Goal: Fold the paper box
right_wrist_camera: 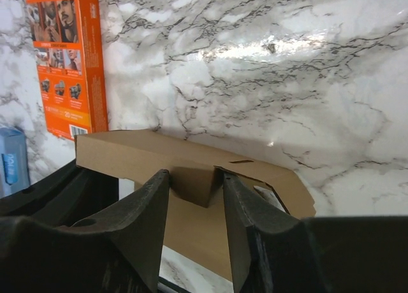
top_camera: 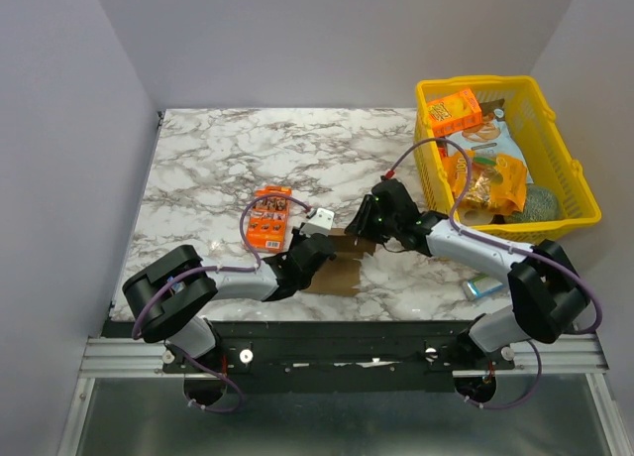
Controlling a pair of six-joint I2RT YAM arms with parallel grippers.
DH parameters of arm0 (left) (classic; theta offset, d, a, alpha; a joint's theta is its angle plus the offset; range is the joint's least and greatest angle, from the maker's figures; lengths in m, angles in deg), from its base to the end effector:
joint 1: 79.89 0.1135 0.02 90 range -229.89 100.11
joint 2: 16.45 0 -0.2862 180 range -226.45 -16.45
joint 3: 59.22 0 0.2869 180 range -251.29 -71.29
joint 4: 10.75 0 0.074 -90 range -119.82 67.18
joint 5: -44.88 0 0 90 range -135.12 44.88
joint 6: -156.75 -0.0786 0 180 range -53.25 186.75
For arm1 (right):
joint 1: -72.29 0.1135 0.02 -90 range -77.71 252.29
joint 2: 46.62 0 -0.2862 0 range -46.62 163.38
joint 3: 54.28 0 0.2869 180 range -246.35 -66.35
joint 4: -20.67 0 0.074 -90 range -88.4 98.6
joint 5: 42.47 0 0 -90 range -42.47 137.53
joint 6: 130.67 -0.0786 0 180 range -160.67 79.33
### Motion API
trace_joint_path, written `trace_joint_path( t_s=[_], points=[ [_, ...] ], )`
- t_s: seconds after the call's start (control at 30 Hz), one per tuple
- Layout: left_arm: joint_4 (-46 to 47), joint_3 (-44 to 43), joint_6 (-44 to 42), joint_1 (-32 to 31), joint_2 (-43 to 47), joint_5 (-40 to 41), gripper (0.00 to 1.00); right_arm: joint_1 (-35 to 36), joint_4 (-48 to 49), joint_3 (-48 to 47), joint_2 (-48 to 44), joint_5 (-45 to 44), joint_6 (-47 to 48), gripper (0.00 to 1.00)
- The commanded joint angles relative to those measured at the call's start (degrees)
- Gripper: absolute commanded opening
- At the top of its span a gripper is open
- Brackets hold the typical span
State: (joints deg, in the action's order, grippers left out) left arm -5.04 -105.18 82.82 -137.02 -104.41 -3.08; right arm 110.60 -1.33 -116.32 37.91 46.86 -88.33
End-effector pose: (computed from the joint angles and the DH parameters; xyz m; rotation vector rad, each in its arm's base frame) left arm 0.2232 -0.2484 0.1292 0.3351 1.9980 0.0131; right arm 0.2883 0.2266 0.1817 0.2069 2.4556 0.6942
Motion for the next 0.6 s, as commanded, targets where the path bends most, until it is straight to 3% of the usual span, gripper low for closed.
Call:
trace_joint_path(
  t_s=[0.0, 0.57],
  points=[
    [-3.9, 1.3, -1.9, -0.9, 0.1, 0.5, 0.0, 0.4, 5.4, 2.6, 0.8, 4.3, -5.3, 0.46],
    [-3.2, 2.5, -1.2, -1.0, 2.3, -0.2, 0.0, -2.6, 21.3, 14.3, -4.0, 6.2, -19.6, 0.35]
  ],
)
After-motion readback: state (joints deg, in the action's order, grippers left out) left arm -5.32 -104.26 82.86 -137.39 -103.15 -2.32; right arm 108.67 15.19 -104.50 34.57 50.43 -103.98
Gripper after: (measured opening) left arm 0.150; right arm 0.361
